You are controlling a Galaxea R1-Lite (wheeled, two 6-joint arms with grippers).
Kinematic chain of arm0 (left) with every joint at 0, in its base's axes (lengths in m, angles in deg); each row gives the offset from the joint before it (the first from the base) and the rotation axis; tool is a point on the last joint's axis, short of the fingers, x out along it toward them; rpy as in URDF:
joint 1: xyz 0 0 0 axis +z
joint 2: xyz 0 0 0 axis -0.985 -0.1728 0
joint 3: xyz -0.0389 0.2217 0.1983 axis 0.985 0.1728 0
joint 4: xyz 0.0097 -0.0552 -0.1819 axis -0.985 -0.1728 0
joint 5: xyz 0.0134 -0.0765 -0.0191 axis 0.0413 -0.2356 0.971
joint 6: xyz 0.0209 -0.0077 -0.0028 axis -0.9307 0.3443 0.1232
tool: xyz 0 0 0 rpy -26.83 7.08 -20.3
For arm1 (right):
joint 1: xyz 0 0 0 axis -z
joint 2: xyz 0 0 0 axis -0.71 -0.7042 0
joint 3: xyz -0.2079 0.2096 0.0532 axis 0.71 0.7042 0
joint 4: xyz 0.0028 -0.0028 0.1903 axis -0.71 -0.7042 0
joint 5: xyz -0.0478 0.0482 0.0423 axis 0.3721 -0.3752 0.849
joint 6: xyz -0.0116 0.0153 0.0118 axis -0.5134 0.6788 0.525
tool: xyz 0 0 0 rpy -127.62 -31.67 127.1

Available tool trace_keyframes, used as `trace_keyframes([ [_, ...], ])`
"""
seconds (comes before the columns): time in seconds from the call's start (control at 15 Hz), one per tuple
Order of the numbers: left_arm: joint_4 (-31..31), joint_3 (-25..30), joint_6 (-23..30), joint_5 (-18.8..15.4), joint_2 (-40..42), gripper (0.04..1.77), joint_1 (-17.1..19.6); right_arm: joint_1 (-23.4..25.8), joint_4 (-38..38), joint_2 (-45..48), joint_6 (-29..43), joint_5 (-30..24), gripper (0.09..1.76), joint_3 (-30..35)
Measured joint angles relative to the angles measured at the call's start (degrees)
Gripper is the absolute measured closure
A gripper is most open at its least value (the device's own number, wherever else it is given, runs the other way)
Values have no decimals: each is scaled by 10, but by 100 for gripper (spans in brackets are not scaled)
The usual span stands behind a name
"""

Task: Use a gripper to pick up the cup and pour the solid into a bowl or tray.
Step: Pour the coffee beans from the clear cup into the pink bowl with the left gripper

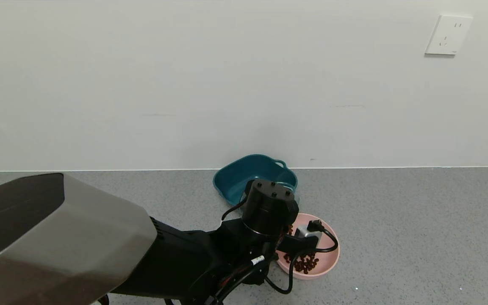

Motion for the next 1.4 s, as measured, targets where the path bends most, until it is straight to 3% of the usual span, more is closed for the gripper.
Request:
trace_keyframes([
  [0.53, -1, 3, -14, 2, 1, 47, -7, 0, 0, 0, 0, 0, 14, 0],
  [0.8, -1, 5, -24, 27, 1, 47, -9, 0, 0, 0, 0, 0, 14, 0],
  [1.4, 0, 5, -21, 28, 1, 47, -12, 0, 0, 0, 0, 0, 14, 0],
])
